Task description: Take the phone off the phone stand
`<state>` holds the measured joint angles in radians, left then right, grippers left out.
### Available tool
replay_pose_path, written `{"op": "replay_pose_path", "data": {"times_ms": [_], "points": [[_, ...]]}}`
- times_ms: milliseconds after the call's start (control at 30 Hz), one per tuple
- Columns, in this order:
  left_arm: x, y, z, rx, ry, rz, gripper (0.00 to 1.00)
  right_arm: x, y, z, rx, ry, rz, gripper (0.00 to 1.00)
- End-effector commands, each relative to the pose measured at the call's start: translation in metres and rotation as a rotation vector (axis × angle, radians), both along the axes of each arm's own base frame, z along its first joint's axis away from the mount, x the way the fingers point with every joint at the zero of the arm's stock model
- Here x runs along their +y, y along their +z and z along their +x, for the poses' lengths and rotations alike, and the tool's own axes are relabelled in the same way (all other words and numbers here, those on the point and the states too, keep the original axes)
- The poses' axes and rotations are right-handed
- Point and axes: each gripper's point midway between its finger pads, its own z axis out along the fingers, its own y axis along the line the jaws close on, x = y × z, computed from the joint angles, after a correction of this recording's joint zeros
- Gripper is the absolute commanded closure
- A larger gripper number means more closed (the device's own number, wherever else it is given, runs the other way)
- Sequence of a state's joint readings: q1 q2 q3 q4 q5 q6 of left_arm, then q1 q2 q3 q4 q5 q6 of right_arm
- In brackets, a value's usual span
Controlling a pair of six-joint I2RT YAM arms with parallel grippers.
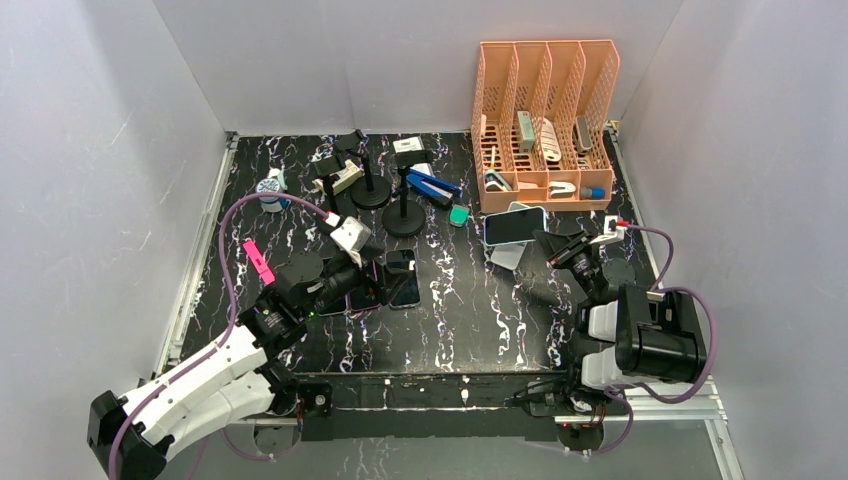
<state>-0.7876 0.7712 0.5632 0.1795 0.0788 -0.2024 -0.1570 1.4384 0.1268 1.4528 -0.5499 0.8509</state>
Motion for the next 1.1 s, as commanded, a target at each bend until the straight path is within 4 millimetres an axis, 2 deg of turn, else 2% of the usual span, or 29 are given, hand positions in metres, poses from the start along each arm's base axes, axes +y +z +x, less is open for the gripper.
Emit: {"op": "replay_pose_path", "data": {"times_ms": [0,233,633,833,1067], "points": [[-0.003,0.014,-0.001,-0.027,-0.014,-0.032,0.20,0.002,0.024,-0.002,-0.110,0.004,-0.048,0.99],[-0.002,0.016,-0.001,-0.032,-0.010,-0.036,0.20,0.002,0.028,-0.002,-0.074,-0.001,-0.018,0.99],[0.000,0.018,0.000,-0.034,0.006,-0.041,0.20,0.007,0.055,-0.012,-0.014,0.025,0.052,0.99],[0.006,0.019,0.004,-0.034,0.049,-0.053,0.20,0.019,0.076,-0.029,-0.029,0.091,0.121,0.99],[0.016,0.023,0.013,-0.016,0.141,-0.080,0.20,0.042,0.107,-0.048,-0.062,0.180,0.132,0.99]]}}
